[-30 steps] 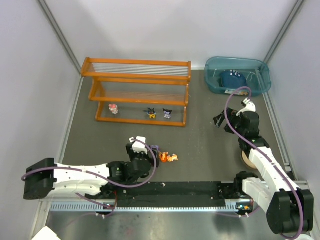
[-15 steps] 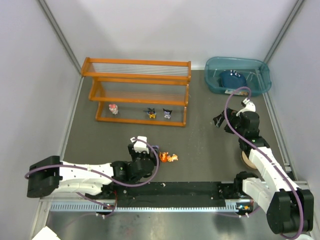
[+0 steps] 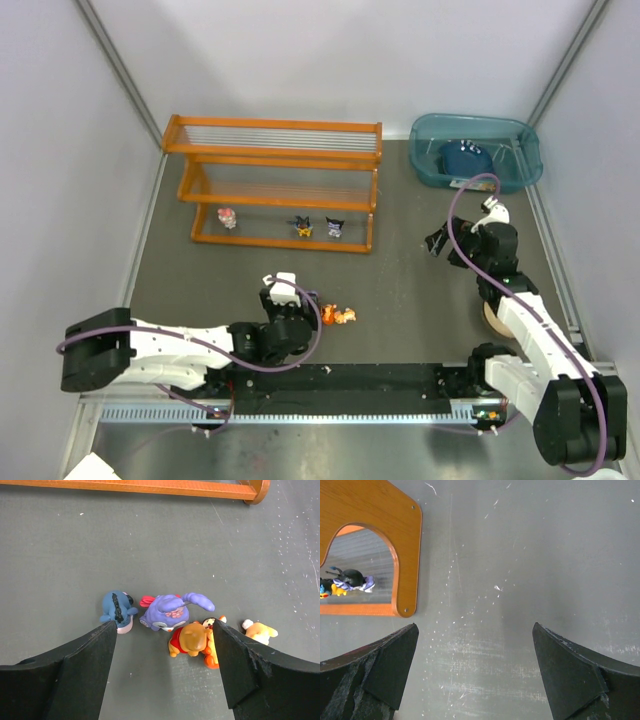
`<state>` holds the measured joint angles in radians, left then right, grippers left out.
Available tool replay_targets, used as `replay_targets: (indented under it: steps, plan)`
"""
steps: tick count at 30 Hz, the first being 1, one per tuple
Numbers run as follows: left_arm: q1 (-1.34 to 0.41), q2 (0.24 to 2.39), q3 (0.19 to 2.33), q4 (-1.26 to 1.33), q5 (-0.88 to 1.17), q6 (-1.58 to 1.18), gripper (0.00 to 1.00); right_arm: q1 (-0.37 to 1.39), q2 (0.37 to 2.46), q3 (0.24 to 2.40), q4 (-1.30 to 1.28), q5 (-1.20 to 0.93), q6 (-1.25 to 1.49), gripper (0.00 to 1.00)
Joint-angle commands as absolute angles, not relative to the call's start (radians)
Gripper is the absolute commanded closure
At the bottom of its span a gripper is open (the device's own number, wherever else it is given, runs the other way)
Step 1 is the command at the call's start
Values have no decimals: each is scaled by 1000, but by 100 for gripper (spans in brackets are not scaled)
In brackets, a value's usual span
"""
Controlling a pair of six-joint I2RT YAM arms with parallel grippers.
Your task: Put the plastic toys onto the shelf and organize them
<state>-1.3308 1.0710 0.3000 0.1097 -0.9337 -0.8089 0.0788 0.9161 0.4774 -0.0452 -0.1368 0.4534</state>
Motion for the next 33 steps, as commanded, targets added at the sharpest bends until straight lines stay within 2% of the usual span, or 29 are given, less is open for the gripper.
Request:
replay_targets:
  steps: [1, 9, 22, 33]
  plan:
    - [-1335, 1094, 322, 193, -966, -824, 18, 87, 936, 483, -9, -160, 443, 1]
    - [-1335, 1149, 328, 210, -983, -842, 21, 87, 953, 486, -6, -167, 442, 1]
    - [-1335, 1195, 337, 215, -1005, -845, 33, 90, 957, 486, -8, -164, 440, 1]
    - [-1335, 1195, 333, 210, -1005, -851, 49, 89, 963, 486, -8, -166, 442, 1]
